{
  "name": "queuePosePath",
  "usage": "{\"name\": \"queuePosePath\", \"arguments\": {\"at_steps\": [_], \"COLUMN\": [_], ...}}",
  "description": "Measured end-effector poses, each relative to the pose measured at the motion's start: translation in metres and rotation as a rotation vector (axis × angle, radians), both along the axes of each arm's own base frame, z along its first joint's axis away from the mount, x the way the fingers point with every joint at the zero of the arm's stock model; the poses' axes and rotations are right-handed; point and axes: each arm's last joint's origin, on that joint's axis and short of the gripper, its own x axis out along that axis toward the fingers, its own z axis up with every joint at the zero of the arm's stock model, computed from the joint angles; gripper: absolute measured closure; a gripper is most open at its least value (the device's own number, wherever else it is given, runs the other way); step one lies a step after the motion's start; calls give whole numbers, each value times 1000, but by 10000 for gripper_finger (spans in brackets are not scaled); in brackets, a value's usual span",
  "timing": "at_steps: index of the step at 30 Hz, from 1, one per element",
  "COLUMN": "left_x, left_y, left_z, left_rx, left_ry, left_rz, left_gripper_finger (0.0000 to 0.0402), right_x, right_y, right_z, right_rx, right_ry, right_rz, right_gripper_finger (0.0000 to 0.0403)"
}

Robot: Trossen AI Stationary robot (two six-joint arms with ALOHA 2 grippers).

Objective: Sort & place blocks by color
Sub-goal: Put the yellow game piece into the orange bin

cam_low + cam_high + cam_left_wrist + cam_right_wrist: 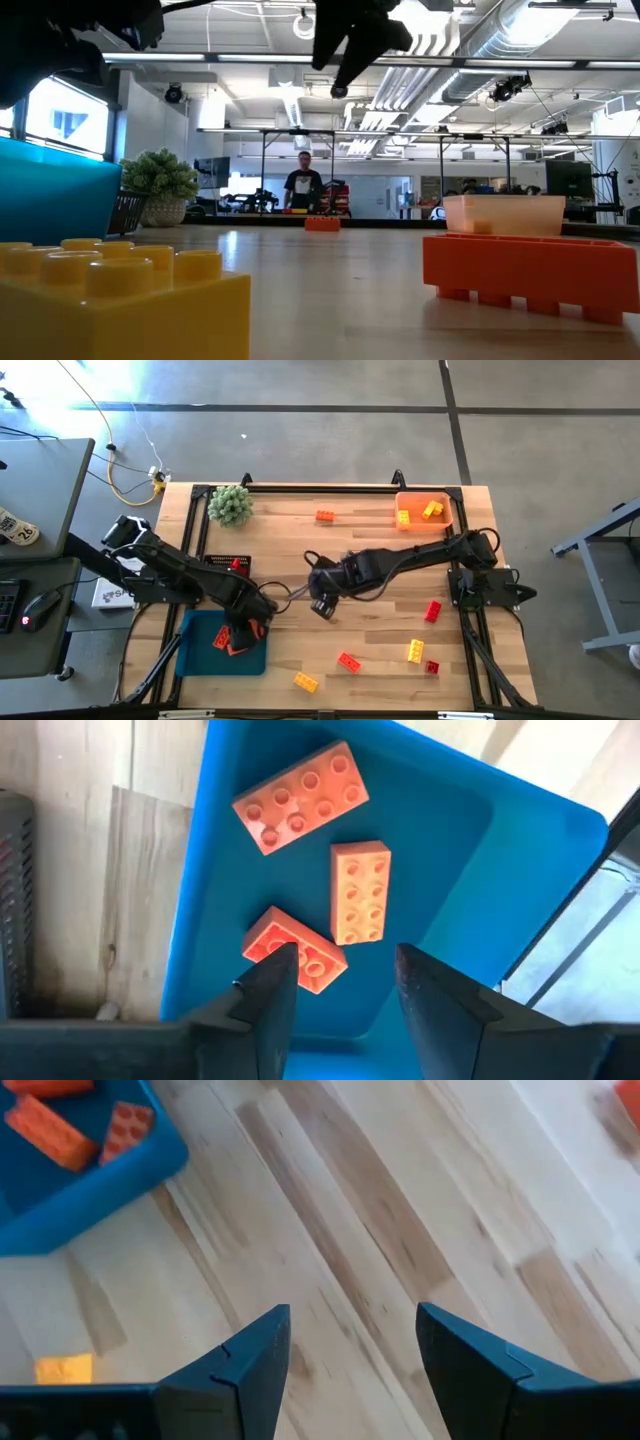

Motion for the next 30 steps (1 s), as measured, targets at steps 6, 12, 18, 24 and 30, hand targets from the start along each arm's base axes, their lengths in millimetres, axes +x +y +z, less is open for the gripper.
{"name": "queuePosePath", "arguments": {"at_steps": [6,12,18,24,30], "left_x": [-1,-1,2,16,29], "left_y": [6,21,39,49,62], "left_z": [11,23,36,55,69], "left_rx": [31,87,107,69,56], "left_ry": [-72,-180,-323,-580,-785], "left_rz": [10,67,139,177,212], "left_gripper_finger": [249,249,249,249,249], "right_x": [-18,-39,-52,-65,-69], "right_y": [22,40,52,59,63], "right_z": [-3,-5,-6,-6,-8], "right_rx": [-99,-136,-116,-111,-98], "right_ry": [74,142,159,199,221], "right_rz": [-93,-237,-393,-517,-505], "right_gripper_finger": [199,199,199,199,199]}}
